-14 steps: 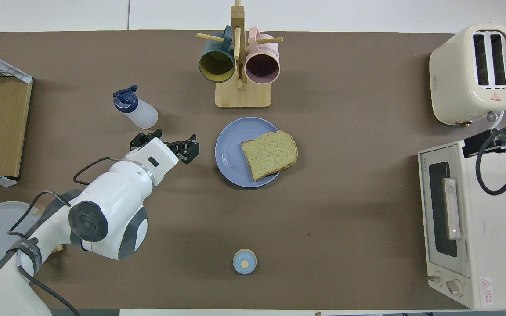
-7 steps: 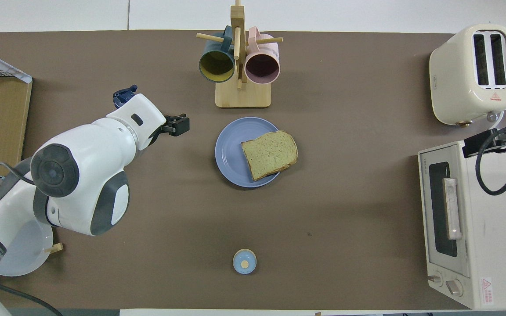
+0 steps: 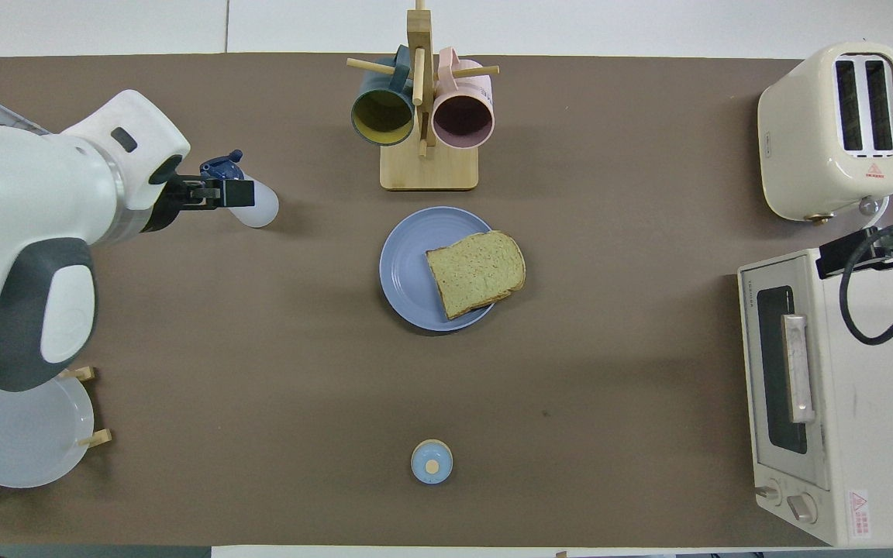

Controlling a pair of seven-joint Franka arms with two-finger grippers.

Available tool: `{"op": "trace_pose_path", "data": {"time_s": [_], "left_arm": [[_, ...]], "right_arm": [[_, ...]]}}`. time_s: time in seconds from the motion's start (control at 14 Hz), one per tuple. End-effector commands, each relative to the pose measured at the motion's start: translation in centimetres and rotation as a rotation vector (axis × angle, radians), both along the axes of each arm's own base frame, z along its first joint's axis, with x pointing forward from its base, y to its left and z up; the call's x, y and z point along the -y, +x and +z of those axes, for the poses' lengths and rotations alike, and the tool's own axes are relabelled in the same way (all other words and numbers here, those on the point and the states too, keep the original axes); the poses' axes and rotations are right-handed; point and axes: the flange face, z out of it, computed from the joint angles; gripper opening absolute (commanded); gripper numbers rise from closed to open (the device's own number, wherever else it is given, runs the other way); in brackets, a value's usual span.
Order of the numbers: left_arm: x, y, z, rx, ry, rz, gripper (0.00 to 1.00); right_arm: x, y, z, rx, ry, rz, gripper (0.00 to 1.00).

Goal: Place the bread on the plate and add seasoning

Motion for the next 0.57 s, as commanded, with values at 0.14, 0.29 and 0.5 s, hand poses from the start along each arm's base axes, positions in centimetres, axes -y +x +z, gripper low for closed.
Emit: {"op": "trace_pose_path", "data": {"time_s": [0.14, 0.29, 0.5], "left_arm": [[-9.9, -0.2, 6.1, -0.134, 0.077, -0.076, 1.00], [-13.4, -0.7, 6.7, -0.192, 0.088, -0.067, 1.00], [-15.5, -1.9, 8.3, -0.272, 0.110, -0.056, 1.00]], "right_arm": [[0.3, -0.3, 0.0, 0.004, 0.006, 0.011, 1.00], [0.3, -0.3, 0.0, 0.004, 0.006, 0.010, 1.00], [0.3, -0.3, 0.0, 0.004, 0.006, 0.010, 1.00]]}}
